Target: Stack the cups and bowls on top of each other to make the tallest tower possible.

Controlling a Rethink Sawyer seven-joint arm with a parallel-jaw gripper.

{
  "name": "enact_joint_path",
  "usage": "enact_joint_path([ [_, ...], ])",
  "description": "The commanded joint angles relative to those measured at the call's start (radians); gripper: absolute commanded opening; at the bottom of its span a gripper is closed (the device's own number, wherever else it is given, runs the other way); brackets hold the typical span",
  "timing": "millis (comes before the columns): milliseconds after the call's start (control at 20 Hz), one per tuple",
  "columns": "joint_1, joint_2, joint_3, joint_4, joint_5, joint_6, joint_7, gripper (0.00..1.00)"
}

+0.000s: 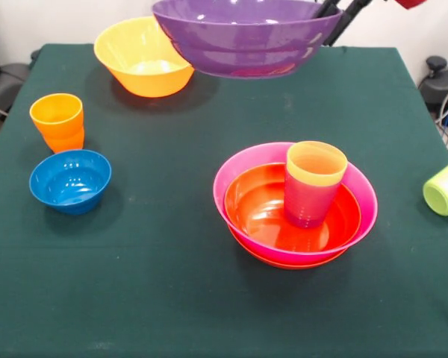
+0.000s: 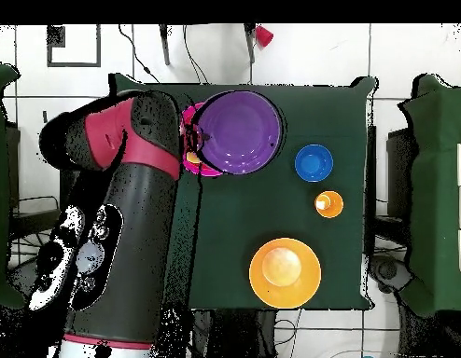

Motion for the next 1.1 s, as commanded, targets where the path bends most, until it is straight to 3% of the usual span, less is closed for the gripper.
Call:
enact_joint_path([
  [50, 0.024, 0.072, -0.009, -0.032, -0.018, 0.082, 0.219, 0.0],
  [850, 0.063, 0.146, -0.078, -0.056, 0.017, 0.078, 0.288, 0.0],
  [1100, 0.066, 0.173, -0.103, -0.1, 0.02, 0.143, 0.256, 0.0],
])
